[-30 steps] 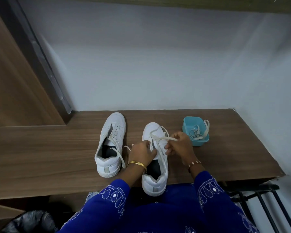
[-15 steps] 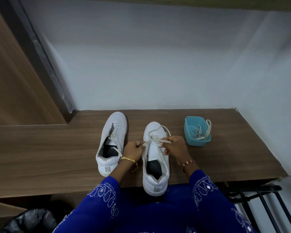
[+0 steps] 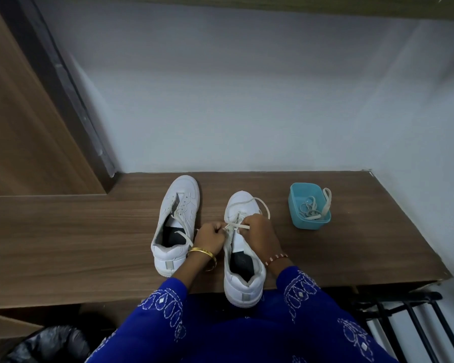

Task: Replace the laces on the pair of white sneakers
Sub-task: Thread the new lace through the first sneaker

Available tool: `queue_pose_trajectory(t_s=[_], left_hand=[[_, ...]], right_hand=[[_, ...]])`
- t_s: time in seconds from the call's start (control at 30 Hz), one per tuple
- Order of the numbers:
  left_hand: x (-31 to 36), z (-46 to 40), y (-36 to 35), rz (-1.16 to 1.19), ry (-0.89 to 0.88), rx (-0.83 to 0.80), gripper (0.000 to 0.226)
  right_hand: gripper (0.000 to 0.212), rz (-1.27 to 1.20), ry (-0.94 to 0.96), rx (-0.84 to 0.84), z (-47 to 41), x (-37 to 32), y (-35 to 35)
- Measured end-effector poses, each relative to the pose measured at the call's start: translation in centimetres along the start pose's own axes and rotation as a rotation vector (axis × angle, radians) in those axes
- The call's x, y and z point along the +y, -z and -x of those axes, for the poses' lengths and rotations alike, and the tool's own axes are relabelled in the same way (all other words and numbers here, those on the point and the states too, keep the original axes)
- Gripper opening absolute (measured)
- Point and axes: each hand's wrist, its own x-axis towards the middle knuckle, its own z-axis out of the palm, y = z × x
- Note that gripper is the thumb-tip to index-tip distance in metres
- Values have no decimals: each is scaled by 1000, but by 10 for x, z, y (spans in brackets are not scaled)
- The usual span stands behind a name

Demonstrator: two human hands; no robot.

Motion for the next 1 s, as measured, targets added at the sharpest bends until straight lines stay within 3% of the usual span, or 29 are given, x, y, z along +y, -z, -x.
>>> queue_pose_trajectory(t_s=[0.23, 0.47, 0.73, 0.87, 1.0], left_hand=[[3, 4, 0, -30, -57, 19, 45], [0, 2, -2, 227, 80, 28, 36], [3, -9, -1, 69, 34, -17, 18], [7, -10, -9, 26, 40, 114, 14], [9, -12, -8, -41, 74, 190, 14]], right_hand=[[17, 75, 19, 96, -2, -2, -5], [15, 30, 61, 83, -1, -3, -1], [18, -126, -11, 26, -3, -3, -1], [17, -190, -30, 14, 4, -1, 4], [39, -161, -67, 31, 17, 5, 7]])
